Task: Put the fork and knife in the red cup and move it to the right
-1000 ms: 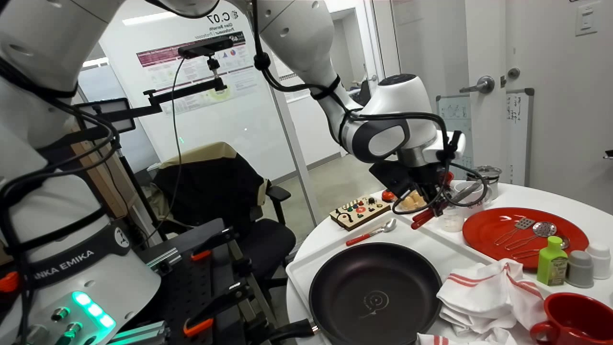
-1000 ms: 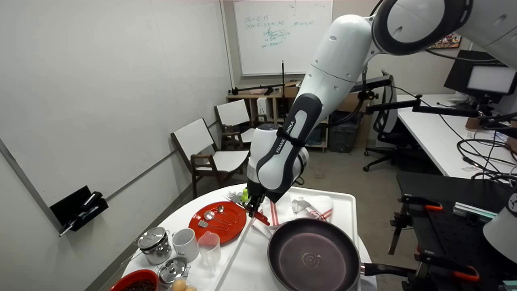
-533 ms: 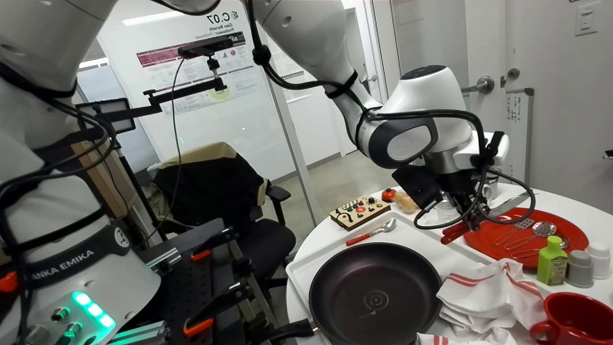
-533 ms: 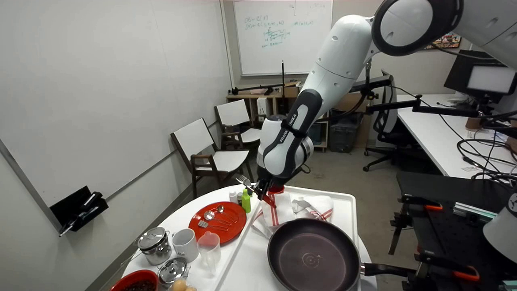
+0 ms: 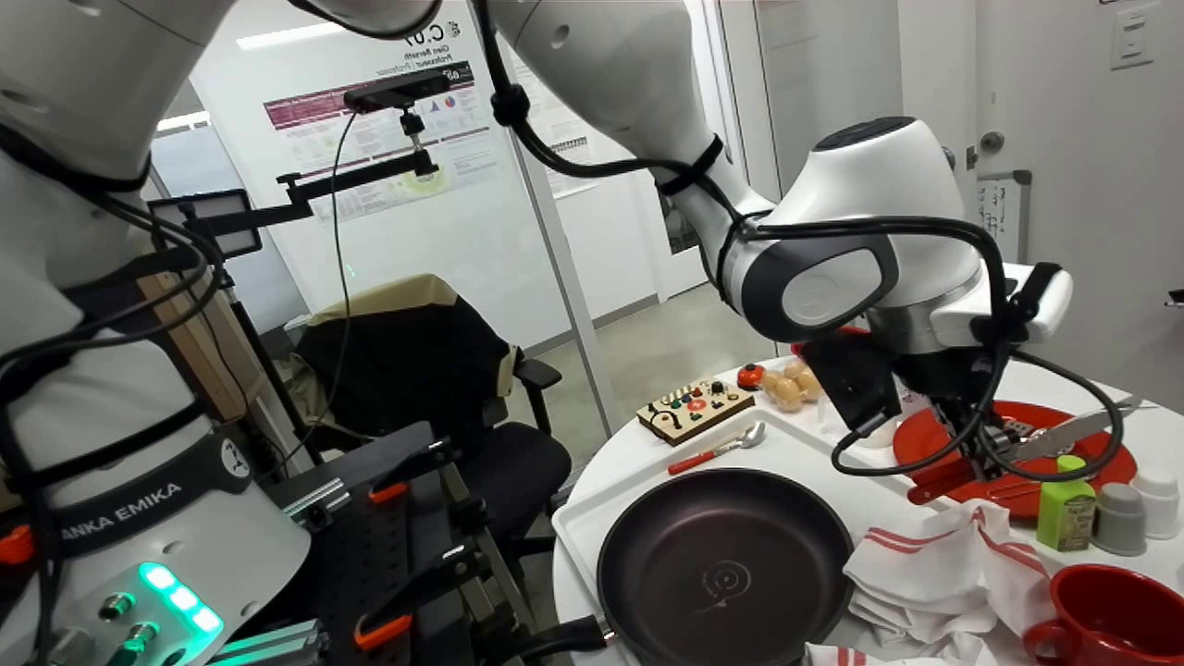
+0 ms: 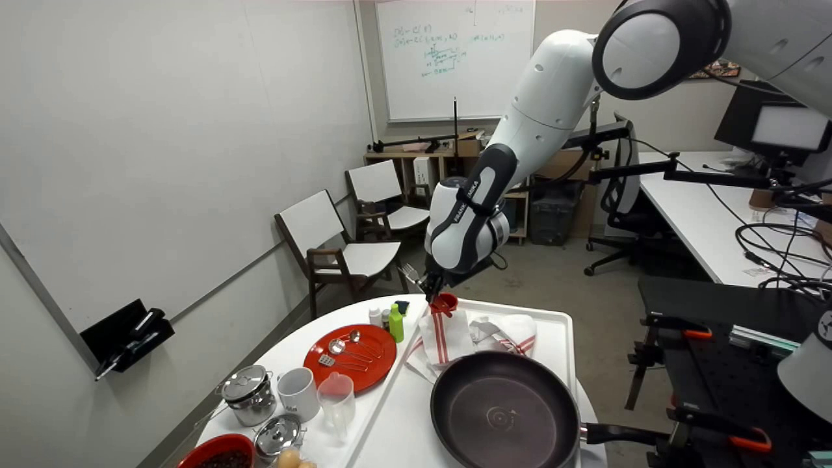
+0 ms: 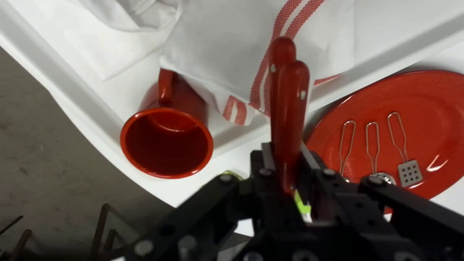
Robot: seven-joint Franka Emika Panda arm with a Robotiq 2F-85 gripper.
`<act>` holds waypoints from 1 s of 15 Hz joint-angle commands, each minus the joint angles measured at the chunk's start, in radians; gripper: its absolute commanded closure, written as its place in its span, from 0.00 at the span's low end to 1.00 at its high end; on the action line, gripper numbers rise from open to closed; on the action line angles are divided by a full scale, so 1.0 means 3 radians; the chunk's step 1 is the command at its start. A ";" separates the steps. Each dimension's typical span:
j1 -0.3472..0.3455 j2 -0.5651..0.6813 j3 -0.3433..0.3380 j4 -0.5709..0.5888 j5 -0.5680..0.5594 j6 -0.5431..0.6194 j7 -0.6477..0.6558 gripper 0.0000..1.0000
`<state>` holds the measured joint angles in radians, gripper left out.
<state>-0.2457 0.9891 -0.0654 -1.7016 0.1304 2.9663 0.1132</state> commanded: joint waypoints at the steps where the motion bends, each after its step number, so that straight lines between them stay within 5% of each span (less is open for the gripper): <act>1: -0.0014 0.0157 -0.0094 0.0195 0.0131 0.0099 0.0146 0.96; 10: 0.0147 0.0397 -0.0581 0.0287 0.0268 0.0609 0.0571 0.96; 15: 0.0226 0.0440 -0.0620 0.0164 0.0336 0.1023 0.0569 0.96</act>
<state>-0.2163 1.1079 -0.2340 -1.6306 0.1947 3.1812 0.2742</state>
